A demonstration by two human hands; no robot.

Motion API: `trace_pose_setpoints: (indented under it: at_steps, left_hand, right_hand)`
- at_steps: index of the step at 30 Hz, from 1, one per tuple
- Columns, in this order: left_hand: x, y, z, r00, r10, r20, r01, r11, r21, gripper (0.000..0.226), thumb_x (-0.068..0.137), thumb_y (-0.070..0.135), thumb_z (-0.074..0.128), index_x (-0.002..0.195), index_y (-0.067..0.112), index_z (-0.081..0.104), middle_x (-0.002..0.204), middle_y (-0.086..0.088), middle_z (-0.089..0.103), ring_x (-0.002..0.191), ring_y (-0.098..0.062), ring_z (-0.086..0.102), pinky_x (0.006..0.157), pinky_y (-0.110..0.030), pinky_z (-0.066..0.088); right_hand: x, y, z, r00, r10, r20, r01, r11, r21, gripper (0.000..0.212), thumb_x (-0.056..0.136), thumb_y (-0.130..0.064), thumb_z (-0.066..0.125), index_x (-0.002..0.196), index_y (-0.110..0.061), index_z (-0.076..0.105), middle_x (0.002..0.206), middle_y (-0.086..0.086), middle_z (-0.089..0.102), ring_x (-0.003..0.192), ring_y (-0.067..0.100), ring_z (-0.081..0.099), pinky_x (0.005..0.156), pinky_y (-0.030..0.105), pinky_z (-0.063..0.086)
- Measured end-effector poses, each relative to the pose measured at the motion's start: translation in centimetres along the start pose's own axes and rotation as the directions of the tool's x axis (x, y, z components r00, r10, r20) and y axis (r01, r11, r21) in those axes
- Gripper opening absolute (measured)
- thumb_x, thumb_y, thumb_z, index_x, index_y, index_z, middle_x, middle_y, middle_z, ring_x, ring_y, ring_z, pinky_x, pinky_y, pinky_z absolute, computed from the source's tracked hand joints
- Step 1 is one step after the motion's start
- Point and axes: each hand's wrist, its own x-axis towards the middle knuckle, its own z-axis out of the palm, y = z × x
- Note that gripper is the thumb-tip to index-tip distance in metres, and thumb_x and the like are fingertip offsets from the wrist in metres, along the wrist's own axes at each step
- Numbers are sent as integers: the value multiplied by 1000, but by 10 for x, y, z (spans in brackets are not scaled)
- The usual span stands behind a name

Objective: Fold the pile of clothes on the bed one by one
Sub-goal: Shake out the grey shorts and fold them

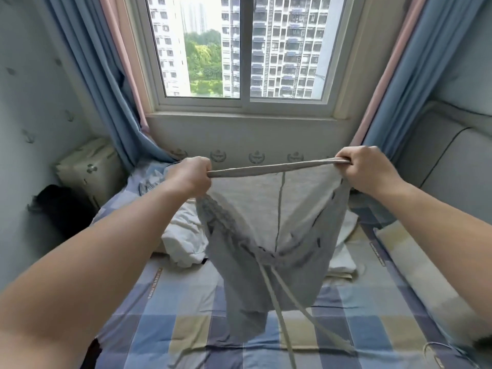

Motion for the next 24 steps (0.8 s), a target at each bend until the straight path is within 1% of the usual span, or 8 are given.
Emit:
trace_pose_setpoints:
  at_steps: [5, 9, 13, 15, 18, 20, 22, 24]
  left_hand:
    - [-5, -45, 9, 969, -127, 211, 138, 990, -36, 19, 84, 3, 50, 86, 13, 66, 89, -13, 67, 77, -29, 66, 55, -33, 54]
    - [-22, -68, 24, 884, -257, 391, 345, 922, -174, 38, 91, 2, 32, 101, 12, 67, 98, -16, 71, 74, -25, 73, 65, -36, 59]
    - [-30, -76, 39, 833, -330, 444, 472, 843, -258, 38, 97, -1, 28, 111, 6, 63, 107, -24, 70, 76, -29, 71, 72, -42, 62]
    - [-31, -83, 44, 824, -361, 436, 510, 807, -296, 27, 97, -3, 36, 103, 3, 62, 101, -24, 67, 74, -31, 68, 75, -45, 62]
    - [-34, -90, 46, 800, -347, 490, 550, 751, -365, 15, 92, 3, 53, 104, 1, 63, 96, -20, 62, 75, -32, 67, 74, -42, 63]
    - [-37, -91, 46, 795, -303, 525, 545, 736, -401, 19, 89, 18, 71, 104, 6, 66, 101, -16, 65, 79, -31, 70, 67, -36, 61]
    - [-38, -93, 47, 805, -299, 513, 534, 741, -407, 28, 87, 33, 77, 103, 12, 67, 98, -12, 68, 79, -32, 74, 65, -37, 61]
    - [-40, -95, 46, 827, -310, 468, 500, 786, -363, 22, 95, 28, 63, 105, 8, 62, 90, -17, 70, 66, -32, 74, 61, -39, 60]
  right_hand:
    - [-16, 42, 6, 969, 246, 19, -245, 969, -19, 23, 89, -10, 55, 93, -27, 71, 94, 10, 69, 89, 36, 61, 74, 39, 48]
    - [-26, 54, 28, 914, 399, 71, -405, 903, 141, 23, 90, -3, 49, 92, -19, 67, 96, 11, 68, 88, 32, 58, 73, 38, 50]
    - [-30, 45, 52, 748, 543, 382, -655, 507, 561, 32, 98, -3, 35, 109, -14, 63, 108, 15, 63, 90, 31, 59, 68, 41, 58]
    - [-33, 38, 60, 752, 460, 472, -656, 445, 610, 24, 103, -6, 44, 113, -13, 64, 105, 15, 66, 86, 29, 62, 73, 40, 54]
    - [-36, 30, 61, 835, 288, 469, -545, 548, 634, 10, 95, -4, 64, 104, -8, 66, 99, 16, 66, 86, 26, 62, 77, 40, 52]
    - [-36, 30, 60, 866, 183, 465, -455, 675, 581, 24, 84, 6, 72, 103, -8, 67, 94, 13, 67, 86, 23, 60, 82, 40, 51]
    - [-35, 30, 60, 866, 142, 479, -365, 834, 413, 36, 78, 14, 67, 102, -13, 67, 88, 8, 66, 79, 21, 58, 75, 36, 49]
    - [-35, 32, 61, 869, 120, 481, -229, 957, 176, 40, 79, 13, 55, 102, -18, 66, 90, 7, 64, 79, 22, 58, 70, 34, 49]
